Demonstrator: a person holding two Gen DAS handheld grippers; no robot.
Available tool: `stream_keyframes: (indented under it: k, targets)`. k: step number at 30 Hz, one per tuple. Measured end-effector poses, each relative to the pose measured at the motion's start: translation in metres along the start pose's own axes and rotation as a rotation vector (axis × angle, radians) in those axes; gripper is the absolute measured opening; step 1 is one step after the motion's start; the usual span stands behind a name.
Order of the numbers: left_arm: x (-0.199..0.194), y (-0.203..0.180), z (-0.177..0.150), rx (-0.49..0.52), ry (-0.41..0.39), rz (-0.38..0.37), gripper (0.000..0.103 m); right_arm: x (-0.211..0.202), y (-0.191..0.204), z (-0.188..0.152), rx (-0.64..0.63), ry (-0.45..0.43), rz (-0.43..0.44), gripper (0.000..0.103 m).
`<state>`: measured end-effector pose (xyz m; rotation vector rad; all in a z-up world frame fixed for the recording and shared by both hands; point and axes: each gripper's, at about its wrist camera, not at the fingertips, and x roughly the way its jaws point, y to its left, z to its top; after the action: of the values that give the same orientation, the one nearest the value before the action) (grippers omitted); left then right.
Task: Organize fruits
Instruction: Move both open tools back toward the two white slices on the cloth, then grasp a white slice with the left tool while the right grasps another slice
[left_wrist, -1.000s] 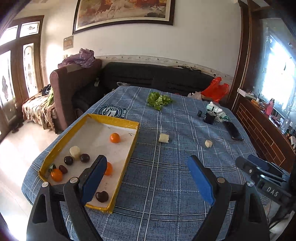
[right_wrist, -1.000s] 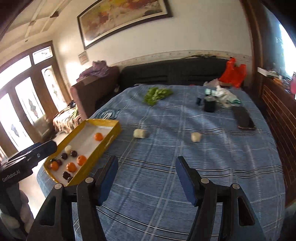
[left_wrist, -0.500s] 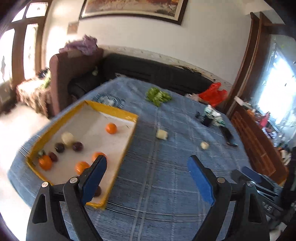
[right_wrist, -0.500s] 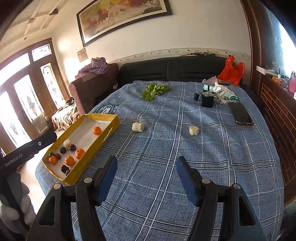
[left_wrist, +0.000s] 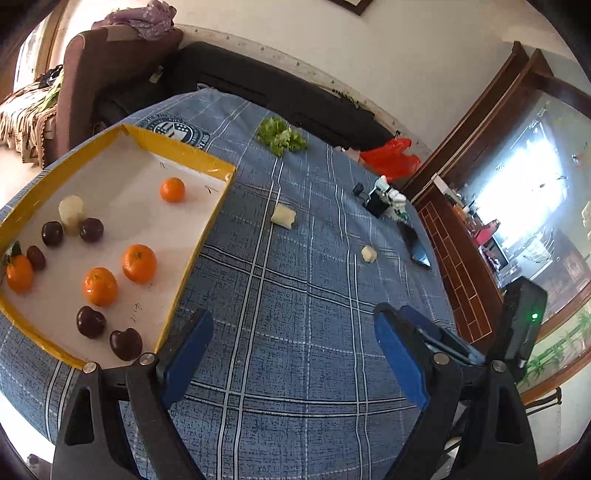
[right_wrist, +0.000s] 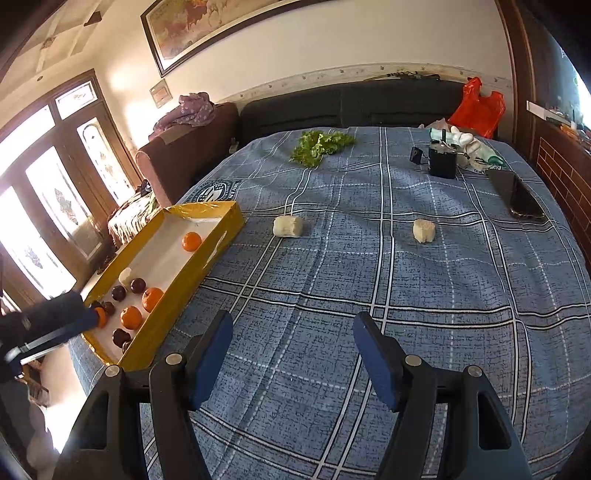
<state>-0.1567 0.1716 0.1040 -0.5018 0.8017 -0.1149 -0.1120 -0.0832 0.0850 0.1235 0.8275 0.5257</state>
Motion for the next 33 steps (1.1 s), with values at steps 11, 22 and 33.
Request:
stream_keyframes:
  k: [11,22,33]
  targets:
    - [0.046,0.014,-0.003,-0.075,0.108,-0.046,0.088,0.011,-0.070,0.011,0.132,0.027,-0.109,0.072]
    - [0.095,-0.022,-0.020,0.062,0.212,-0.030,0.088,0.006,-0.146,0.047,0.196,-0.009,-0.280,0.072]
    - [0.099,-0.024,0.054,0.146,0.105,0.097,0.088,0.127,-0.153,0.081,0.200,0.074,-0.272,0.072]
